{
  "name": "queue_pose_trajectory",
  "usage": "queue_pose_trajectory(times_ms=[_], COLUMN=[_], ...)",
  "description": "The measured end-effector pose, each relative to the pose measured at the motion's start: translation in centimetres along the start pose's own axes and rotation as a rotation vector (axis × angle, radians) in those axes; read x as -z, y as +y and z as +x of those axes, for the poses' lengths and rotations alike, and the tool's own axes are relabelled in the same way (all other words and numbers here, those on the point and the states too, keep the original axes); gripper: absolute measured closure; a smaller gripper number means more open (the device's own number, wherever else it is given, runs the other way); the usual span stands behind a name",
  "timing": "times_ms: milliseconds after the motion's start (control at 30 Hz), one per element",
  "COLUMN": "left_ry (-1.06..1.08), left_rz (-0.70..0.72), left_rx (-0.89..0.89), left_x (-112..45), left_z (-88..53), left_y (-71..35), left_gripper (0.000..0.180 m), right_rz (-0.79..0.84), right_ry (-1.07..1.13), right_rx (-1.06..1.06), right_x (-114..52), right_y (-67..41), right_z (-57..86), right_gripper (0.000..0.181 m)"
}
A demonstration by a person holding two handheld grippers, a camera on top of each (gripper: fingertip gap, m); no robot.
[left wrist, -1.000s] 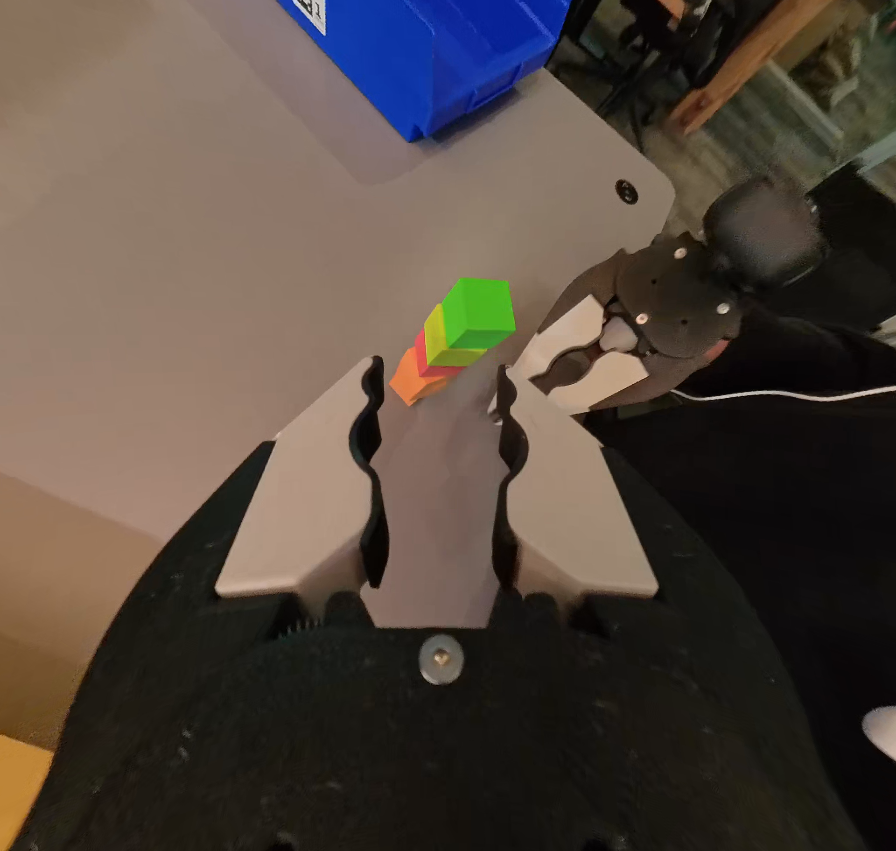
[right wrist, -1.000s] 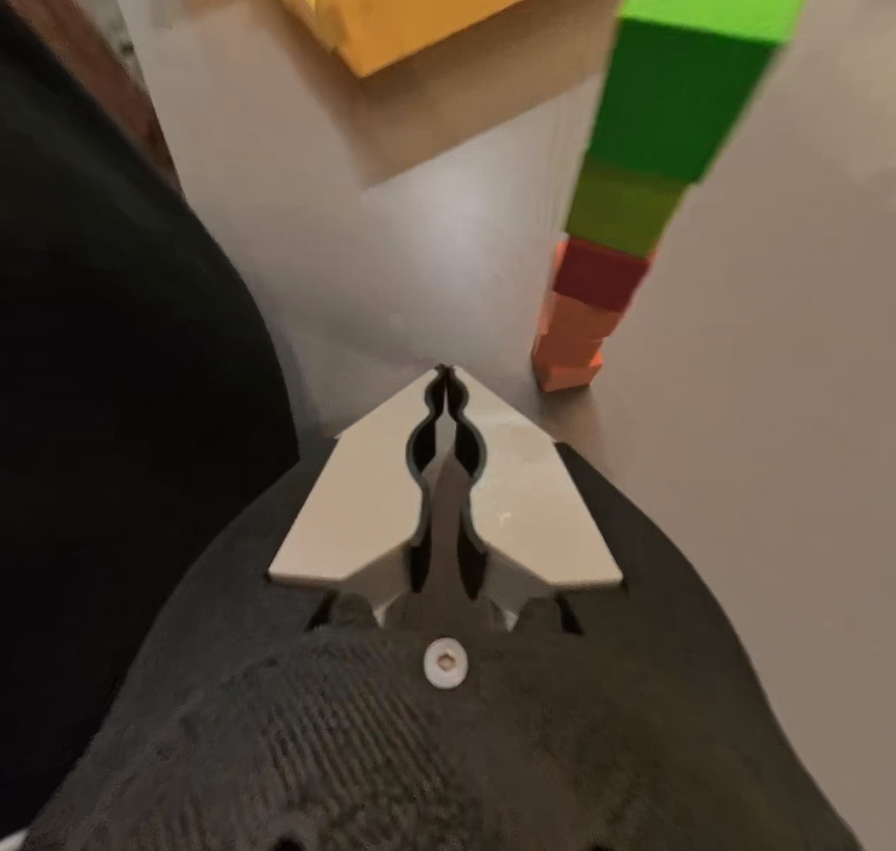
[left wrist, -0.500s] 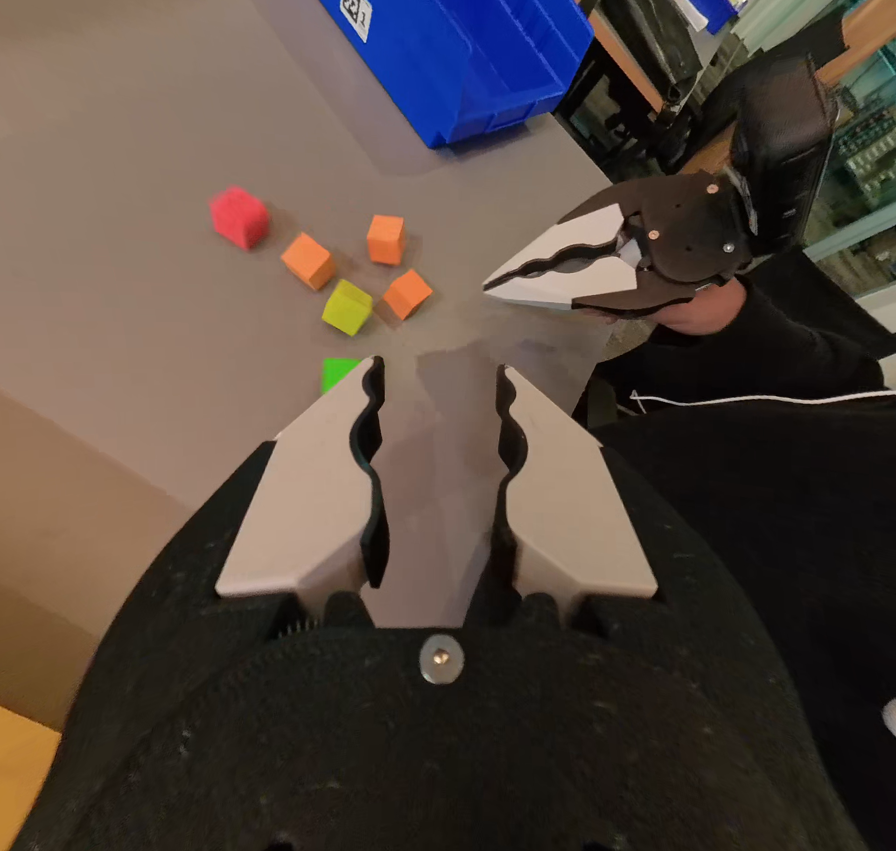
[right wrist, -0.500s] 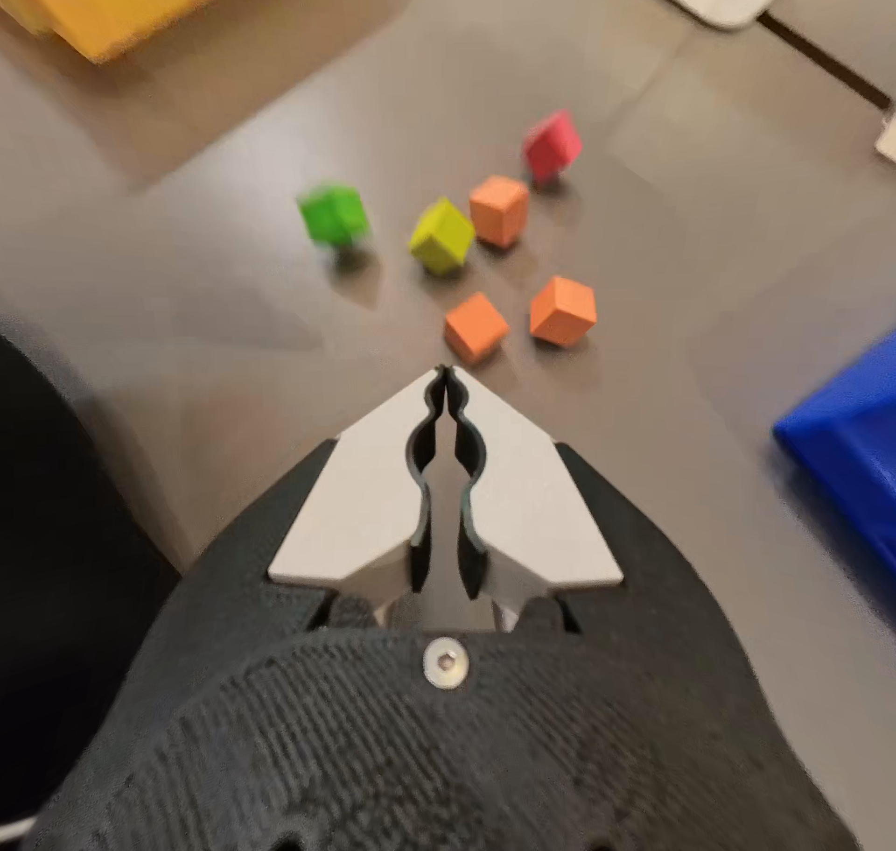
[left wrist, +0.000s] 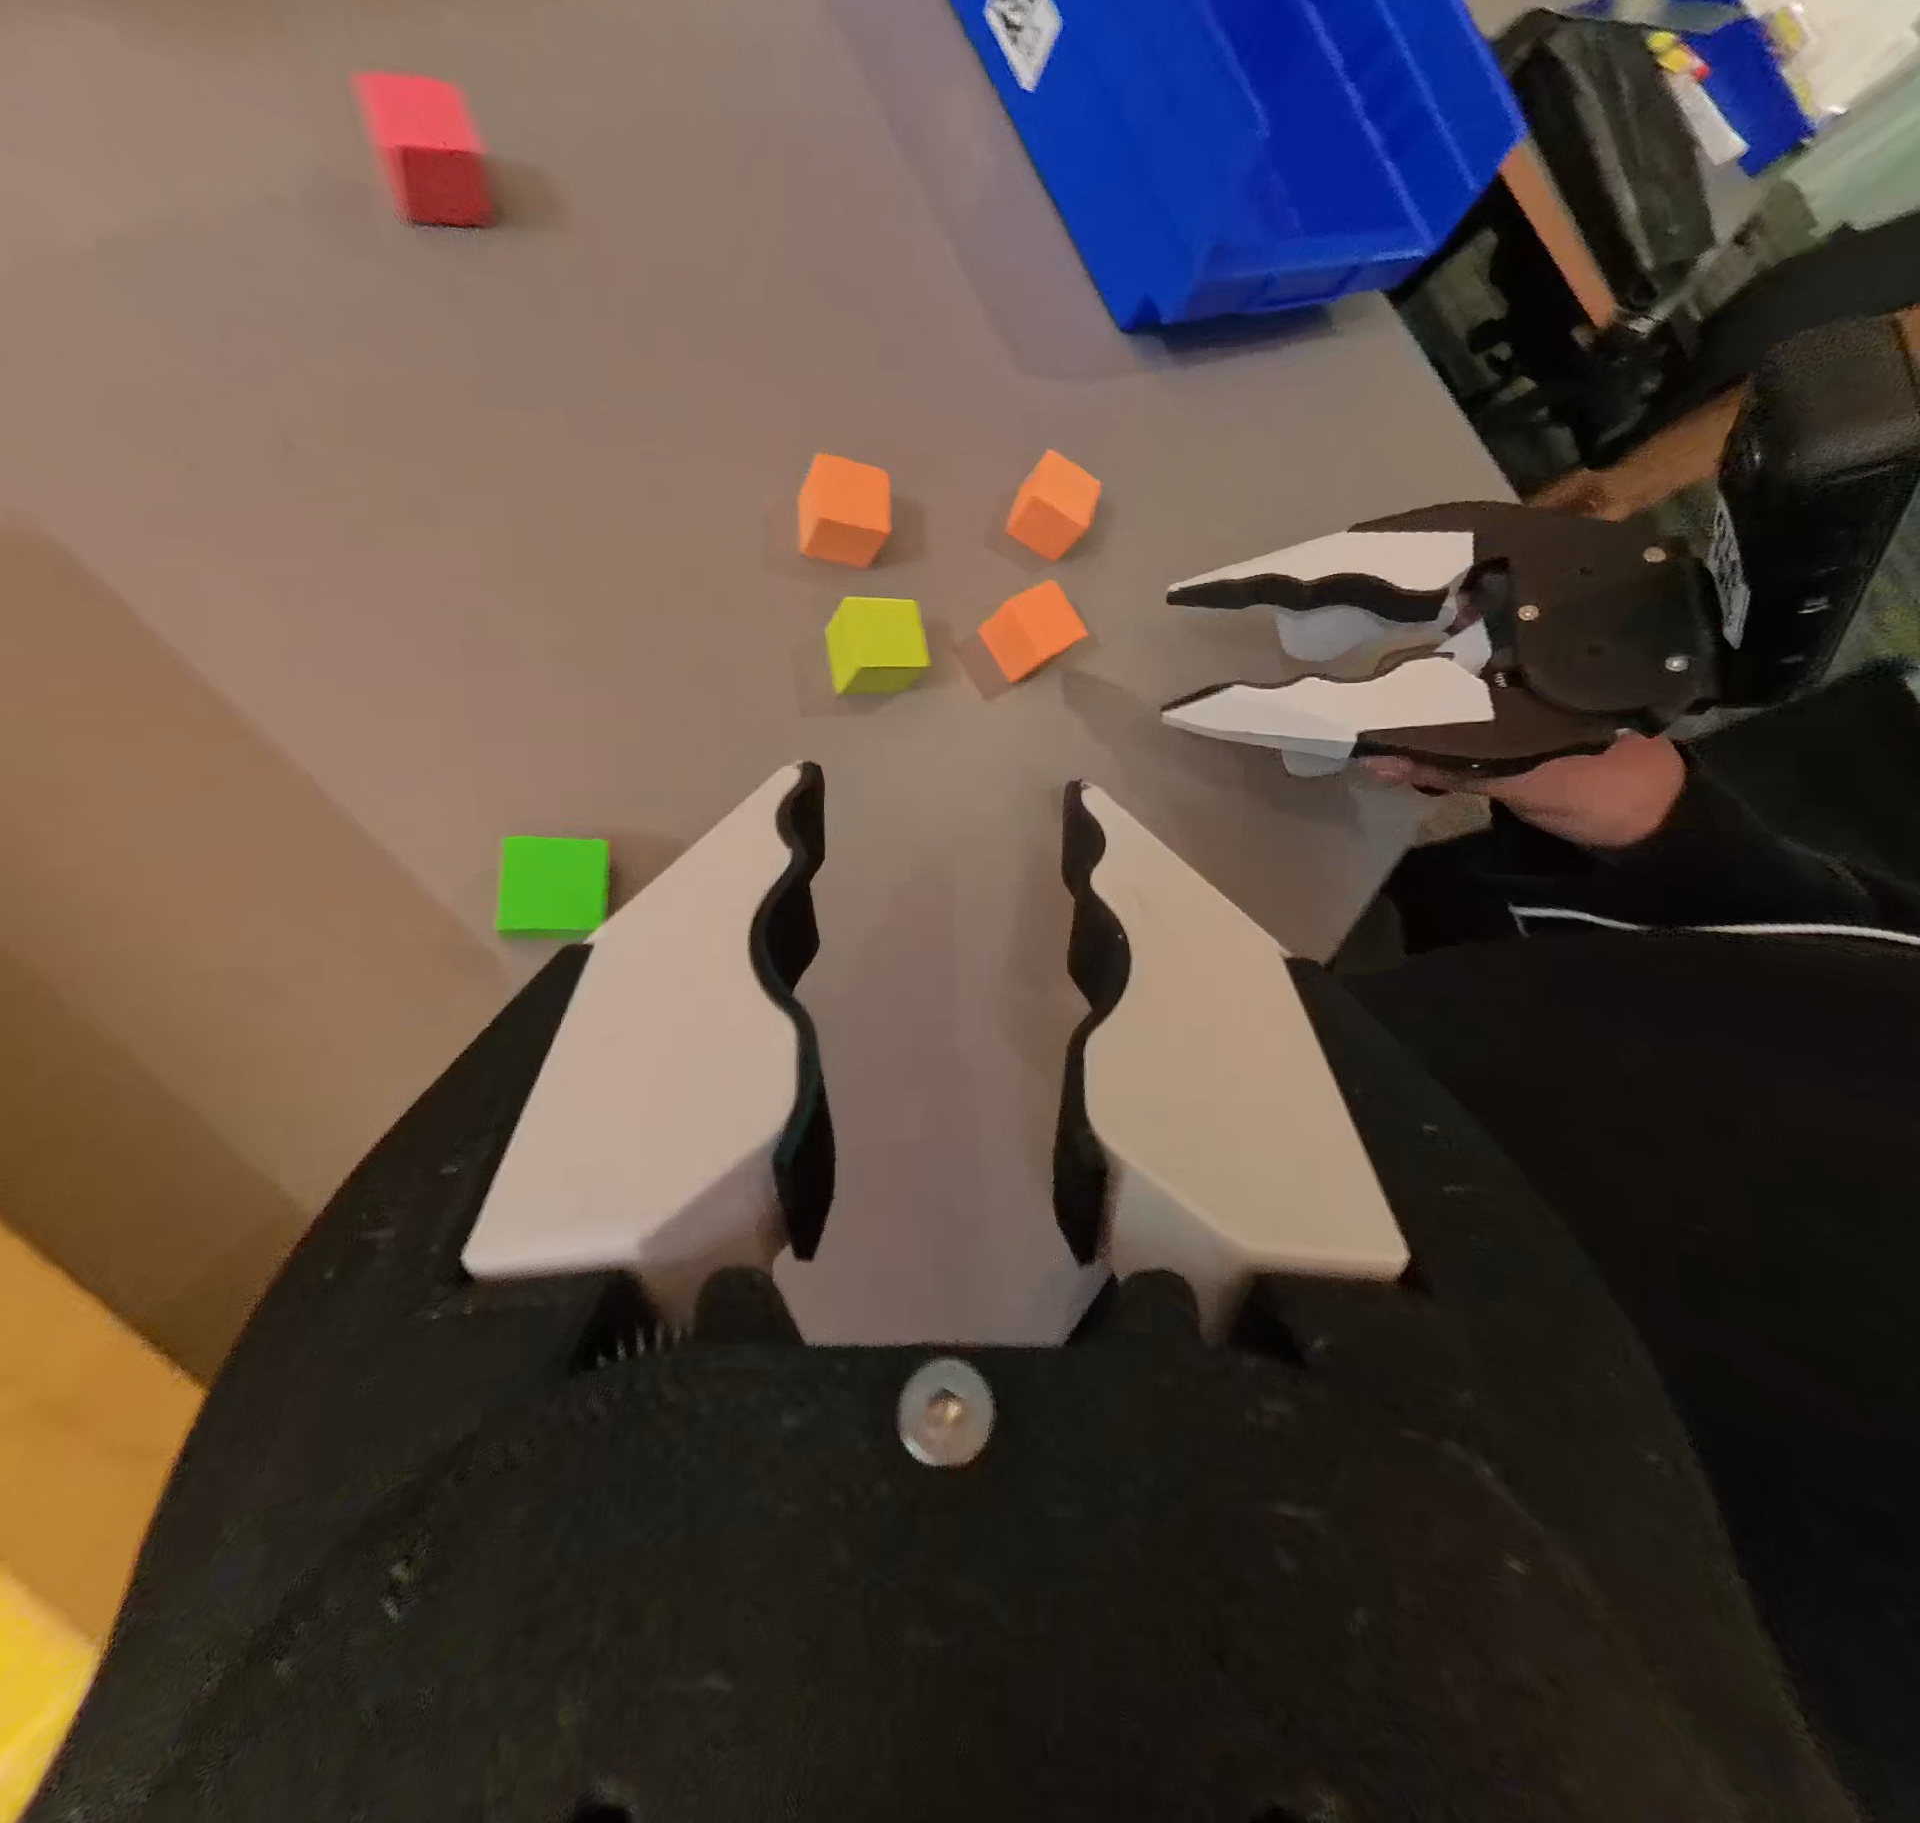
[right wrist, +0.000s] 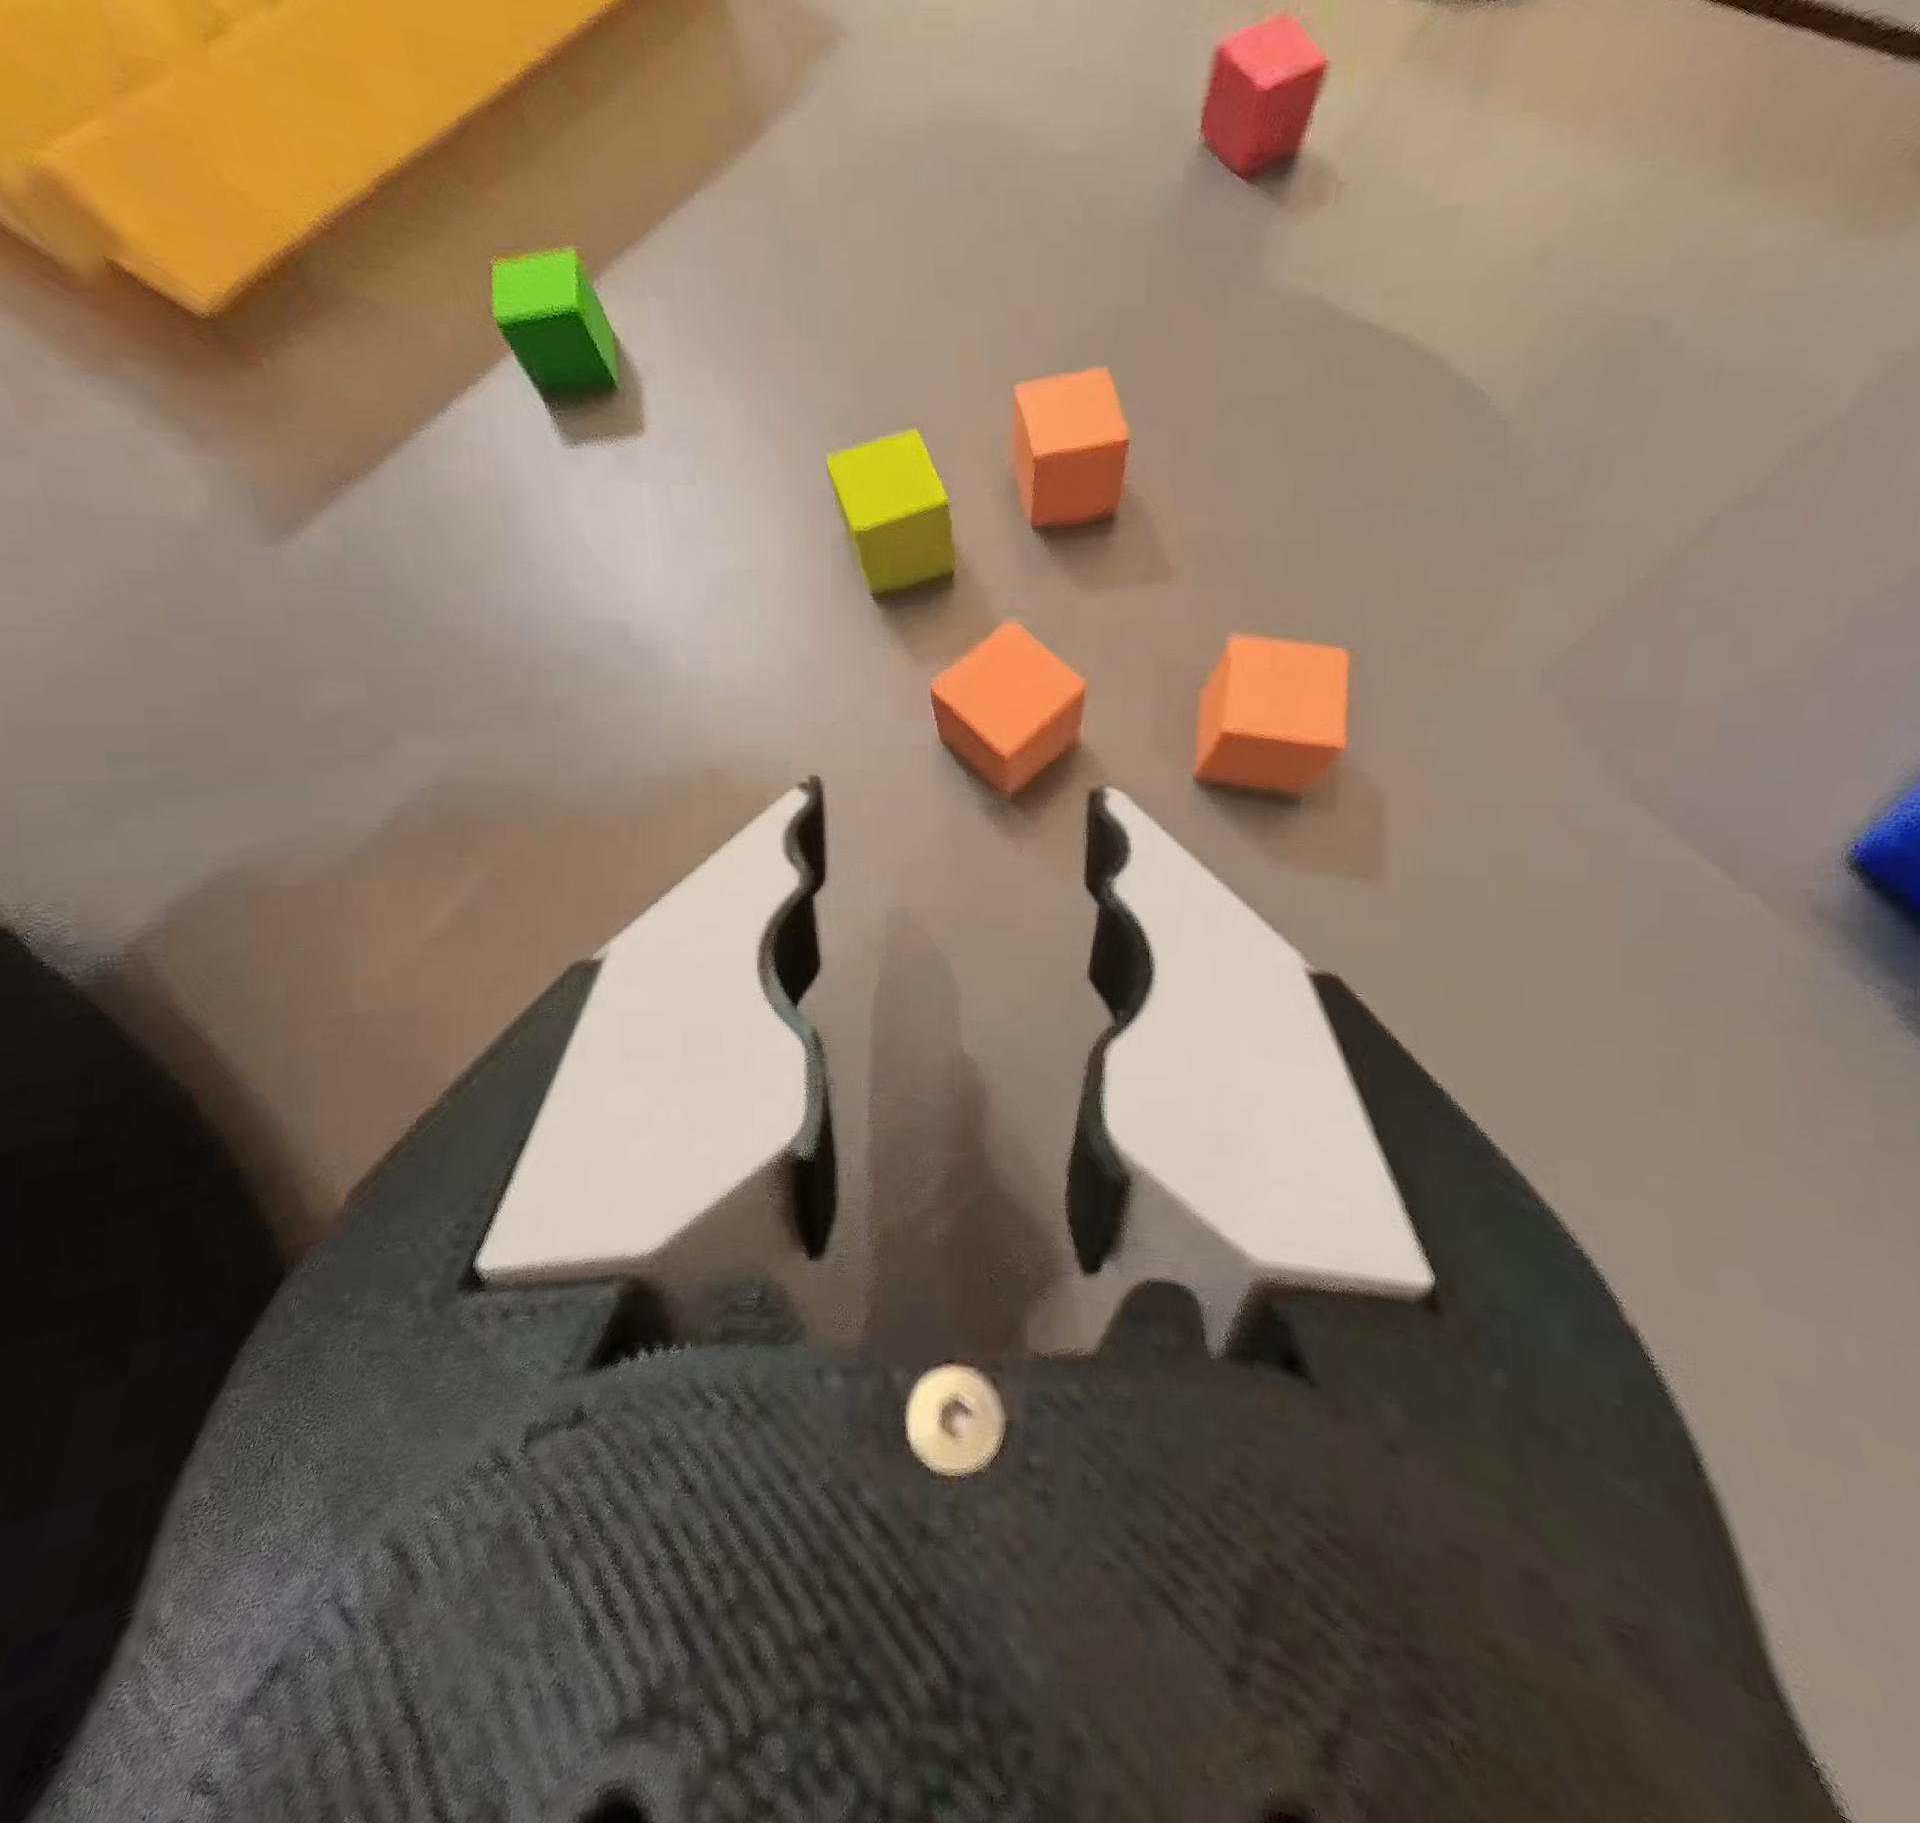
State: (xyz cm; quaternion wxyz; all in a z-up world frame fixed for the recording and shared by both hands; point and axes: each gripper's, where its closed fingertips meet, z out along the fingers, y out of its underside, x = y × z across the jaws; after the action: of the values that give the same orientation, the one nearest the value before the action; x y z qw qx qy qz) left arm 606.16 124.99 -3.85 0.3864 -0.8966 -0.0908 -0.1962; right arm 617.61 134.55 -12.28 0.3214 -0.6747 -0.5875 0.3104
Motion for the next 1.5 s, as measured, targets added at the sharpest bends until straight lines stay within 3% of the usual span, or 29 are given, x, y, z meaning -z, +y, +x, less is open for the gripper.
queue_pose_trajectory(times_ms=[133, 233, 300, 400, 567, 767, 833, 867, 1000, 1067, 1167, 1400, 1500], left_ry=[-0.057, -0.070, -0.071, -0.041, -0.177, -0.354, -0.366, -0.348, -0.076, 0.046, 0.014, 0.008, 0.031], left_rz=[0.016, 0.024, 0.028, 0.068, 0.102, 0.008, -0.016, -0.021, 0.020, -0.047, -0.159, -0.214, -0.185], left_rx=[0.083, 0.150, 0.185, 0.209, 0.094, -0.036, -0.045, -0.058, -0.207, -0.327, -0.490, -0.464, -0.414], left_x=[0.3, -0.4, -1.3, -3.5, -8.8, -13.9, -14.6, -14.7, -14.4, -14.0, -13.2, -12.4, -11.7], left_z=[-0.9, -0.3, 0.5, 2.2, 1.3, -1.6, -2.0, -1.7, 3.9, 6.7, 7.0, 5.6, 5.8], left_y=[1.0, 2.7, 3.8, 4.1, 2.8, 2.3, 2.6, 2.7, 2.7, 4.6, 7.4, 9.3, 8.9], left_gripper=[0.139, 0.139, 0.139, 0.137, 0.130, 0.130, 0.140, 0.156, 0.156, 0.156, 0.156, 0.154, 0.139], right_rz=[0.010, -0.054, -0.073, -0.042, 0.048, 0.108, 0.143, 0.159, 0.173, 0.168, 0.159, 0.092, 0.074], right_ry=[-0.125, -0.161, -0.152, -0.176, -0.214, -0.188, -0.201, -0.208, -0.234, -0.266, -0.355, -0.503, -0.534], right_rx=[-0.159, -0.120, -0.049, 0.025, 0.048, -0.011, -0.063, -0.088, -0.073, -0.023, 0.028, 0.190, 0.213], right_x=[-3.2, -4.6, -4.8, -4.1, -1.3, 2.9, 4.4, 4.9, 5.9, 5.7, 5.0, 2.8, 1.9], right_y=[-0.9, 0.0, 0.6, 0.3, -0.9, 0.3, 0.8, 1.1, 1.6, 1.4, 1.0, 0.8, 0.4], right_z=[0.4, 0.9, 1.3, 1.4, 2.0, 3.8, 3.8, 3.8, 3.5, 2.8, 0.8, -4.3, -5.4], right_gripper=[0.119, 0.131, 0.154, 0.155, 0.155, 0.155, 0.155, 0.155, 0.155, 0.155, 0.155, 0.155, 0.155])
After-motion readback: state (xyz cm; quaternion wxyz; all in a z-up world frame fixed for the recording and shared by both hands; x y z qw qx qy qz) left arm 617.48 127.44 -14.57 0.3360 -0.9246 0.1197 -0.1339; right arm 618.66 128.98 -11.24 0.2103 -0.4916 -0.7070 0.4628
